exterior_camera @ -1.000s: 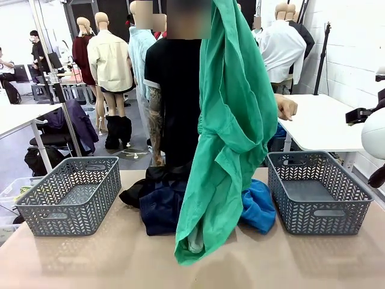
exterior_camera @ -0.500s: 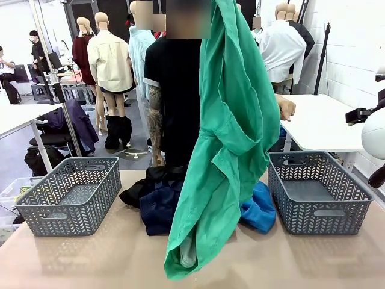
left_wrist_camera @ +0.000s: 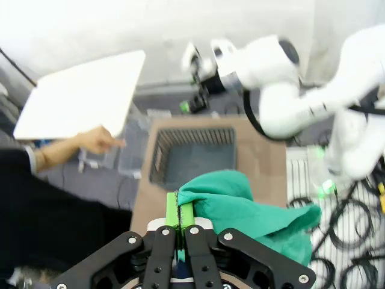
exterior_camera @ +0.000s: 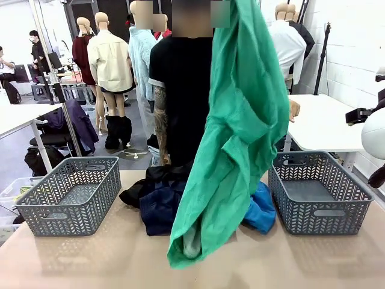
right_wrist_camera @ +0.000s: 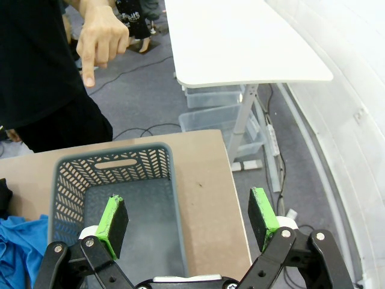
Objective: Sort the tops and bottoms.
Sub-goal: Sort the clothes according to human instructions.
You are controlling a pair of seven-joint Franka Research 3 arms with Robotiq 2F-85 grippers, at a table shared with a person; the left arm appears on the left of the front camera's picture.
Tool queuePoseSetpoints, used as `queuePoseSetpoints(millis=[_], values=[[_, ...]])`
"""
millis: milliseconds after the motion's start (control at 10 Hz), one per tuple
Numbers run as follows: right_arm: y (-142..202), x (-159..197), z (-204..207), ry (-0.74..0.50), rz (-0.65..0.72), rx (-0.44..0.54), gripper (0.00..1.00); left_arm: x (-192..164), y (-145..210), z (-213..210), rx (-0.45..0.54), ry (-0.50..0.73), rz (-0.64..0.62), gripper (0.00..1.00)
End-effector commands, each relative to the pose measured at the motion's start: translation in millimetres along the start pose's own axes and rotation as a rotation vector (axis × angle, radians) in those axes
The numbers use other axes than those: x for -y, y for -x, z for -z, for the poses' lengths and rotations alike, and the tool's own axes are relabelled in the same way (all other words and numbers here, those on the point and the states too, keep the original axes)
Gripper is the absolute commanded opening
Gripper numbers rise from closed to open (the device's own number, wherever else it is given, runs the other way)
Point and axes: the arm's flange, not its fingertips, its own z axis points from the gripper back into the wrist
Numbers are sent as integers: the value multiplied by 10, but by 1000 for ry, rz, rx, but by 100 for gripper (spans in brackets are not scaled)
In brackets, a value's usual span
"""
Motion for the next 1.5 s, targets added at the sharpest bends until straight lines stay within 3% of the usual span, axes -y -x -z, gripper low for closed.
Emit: queuePoseSetpoints(millis=[0, 400, 500, 800, 900, 1000, 1100, 1400], values=[[6, 2, 7, -1, -1, -7, 100, -417, -719, 360, 201, -14, 10, 0], [6, 2, 7, -1, -1, -7, 100, -891, -1426, 1201, 471, -13, 20, 0], [6, 2, 7, -1, -1, -7, 100, -1017, -1479, 1531, 481, -50, 34, 0], [6, 2, 7, -1, -1, -7, 100, -1451, -1375, 2272, 510, -115, 120, 0], [6, 2, 7, -1, -1, -7, 100, -1621, -1226, 2475, 542, -96, 82, 0], [6, 2, 7, -1, -1, -7, 100, -1735, -980, 2700, 481, -128, 81, 0], [6, 2, 7, -1, -1, -7, 100, -562, -40, 2020, 486, -119, 80, 0], [6, 2, 7, -1, -1, -7, 100, -562, -40, 2020, 486, -119, 80, 0]])
